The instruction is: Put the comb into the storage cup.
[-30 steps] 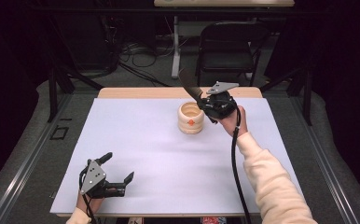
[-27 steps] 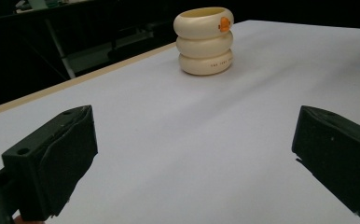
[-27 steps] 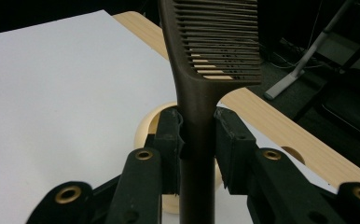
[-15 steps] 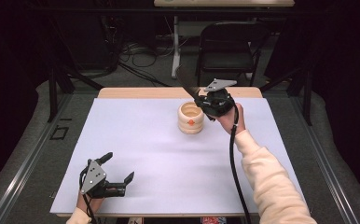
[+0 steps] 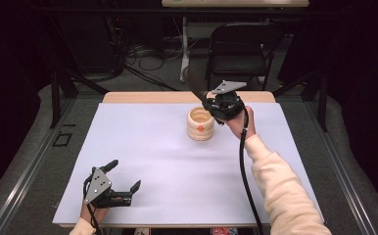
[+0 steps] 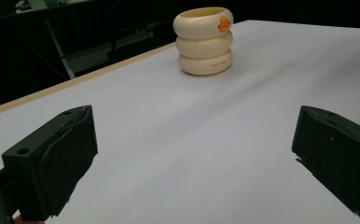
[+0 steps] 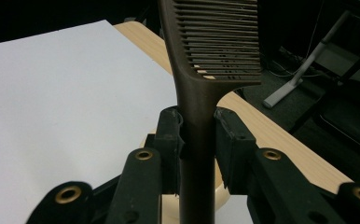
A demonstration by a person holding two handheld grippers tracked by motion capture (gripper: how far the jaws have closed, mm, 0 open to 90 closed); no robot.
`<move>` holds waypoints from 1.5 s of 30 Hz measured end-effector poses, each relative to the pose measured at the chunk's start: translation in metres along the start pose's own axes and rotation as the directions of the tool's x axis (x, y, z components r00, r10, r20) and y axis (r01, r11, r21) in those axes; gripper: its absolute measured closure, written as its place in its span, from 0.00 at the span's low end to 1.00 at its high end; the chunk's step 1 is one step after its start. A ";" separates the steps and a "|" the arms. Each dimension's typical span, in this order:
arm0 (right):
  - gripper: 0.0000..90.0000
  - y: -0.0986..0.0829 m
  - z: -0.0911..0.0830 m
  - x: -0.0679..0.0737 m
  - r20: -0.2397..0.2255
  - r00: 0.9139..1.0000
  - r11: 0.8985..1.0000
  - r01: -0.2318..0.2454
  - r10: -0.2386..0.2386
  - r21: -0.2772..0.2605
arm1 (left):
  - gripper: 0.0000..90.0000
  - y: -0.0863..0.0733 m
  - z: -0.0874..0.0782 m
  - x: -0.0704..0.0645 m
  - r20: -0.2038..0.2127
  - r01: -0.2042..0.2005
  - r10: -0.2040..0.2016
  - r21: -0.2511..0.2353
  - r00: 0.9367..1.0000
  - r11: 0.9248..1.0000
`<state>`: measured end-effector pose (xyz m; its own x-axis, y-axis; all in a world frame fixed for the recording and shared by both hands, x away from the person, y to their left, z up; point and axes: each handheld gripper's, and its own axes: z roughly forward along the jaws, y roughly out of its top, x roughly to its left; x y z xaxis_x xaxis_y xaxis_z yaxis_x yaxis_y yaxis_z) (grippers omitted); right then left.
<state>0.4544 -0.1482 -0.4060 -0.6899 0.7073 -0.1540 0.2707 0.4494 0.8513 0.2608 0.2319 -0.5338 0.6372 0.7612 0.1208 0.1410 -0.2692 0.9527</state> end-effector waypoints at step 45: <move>0.80 0.015 0.011 0.002 -0.008 1.000 0.999 -0.013 0.013 -0.034 | 0.00 0.000 0.000 0.000 0.001 0.001 -0.001 -0.004 1.000 1.000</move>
<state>0.4646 -0.1337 -0.3994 -0.6917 0.7087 -0.1391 0.2565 0.4211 0.8700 0.2611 0.2319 -0.5338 0.6375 0.7611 0.1193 0.1390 -0.2659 0.9539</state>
